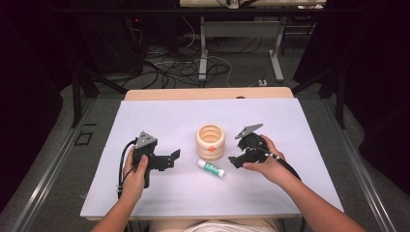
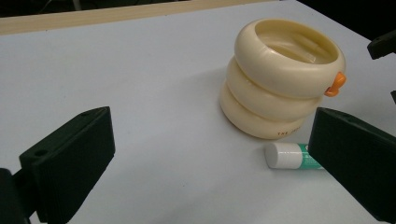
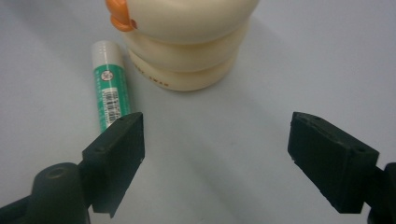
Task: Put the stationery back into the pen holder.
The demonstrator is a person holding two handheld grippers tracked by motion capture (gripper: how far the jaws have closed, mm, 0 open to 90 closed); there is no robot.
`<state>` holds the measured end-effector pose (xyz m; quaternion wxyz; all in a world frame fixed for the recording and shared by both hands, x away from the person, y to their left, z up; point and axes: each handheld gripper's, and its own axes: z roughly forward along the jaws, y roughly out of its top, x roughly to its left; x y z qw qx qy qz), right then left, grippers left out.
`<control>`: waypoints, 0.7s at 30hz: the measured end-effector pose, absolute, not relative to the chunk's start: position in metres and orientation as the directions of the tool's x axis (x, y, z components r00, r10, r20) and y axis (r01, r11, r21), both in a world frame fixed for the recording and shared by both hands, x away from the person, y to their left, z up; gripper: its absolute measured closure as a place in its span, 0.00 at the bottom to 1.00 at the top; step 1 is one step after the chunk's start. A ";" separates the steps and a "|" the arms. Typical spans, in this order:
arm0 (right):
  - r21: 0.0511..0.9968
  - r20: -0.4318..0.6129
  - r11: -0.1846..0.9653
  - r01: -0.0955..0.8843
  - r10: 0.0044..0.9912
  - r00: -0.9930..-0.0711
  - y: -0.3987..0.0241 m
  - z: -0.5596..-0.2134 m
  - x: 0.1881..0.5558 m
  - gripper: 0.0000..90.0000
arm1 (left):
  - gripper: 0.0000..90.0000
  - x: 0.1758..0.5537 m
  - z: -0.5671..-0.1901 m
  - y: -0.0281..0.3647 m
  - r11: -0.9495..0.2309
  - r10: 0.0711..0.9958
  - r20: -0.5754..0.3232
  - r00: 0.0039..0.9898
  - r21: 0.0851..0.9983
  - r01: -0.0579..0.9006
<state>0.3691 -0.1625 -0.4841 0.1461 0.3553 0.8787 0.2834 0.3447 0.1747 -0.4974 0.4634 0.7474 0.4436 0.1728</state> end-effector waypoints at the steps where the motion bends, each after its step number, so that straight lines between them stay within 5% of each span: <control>1: 0.588 -0.055 0.596 0.547 0.704 -0.708 -0.160 -0.482 0.370 0.21 | 0.01 0.345 -0.497 0.175 -0.178 0.823 -0.152 0.547 0.845 0.504; 21: 0.397 -0.017 0.746 0.534 0.588 -0.809 -0.102 -0.478 0.378 0.34 | 0.01 0.345 -0.498 0.177 -0.170 0.820 -0.164 0.548 0.844 0.508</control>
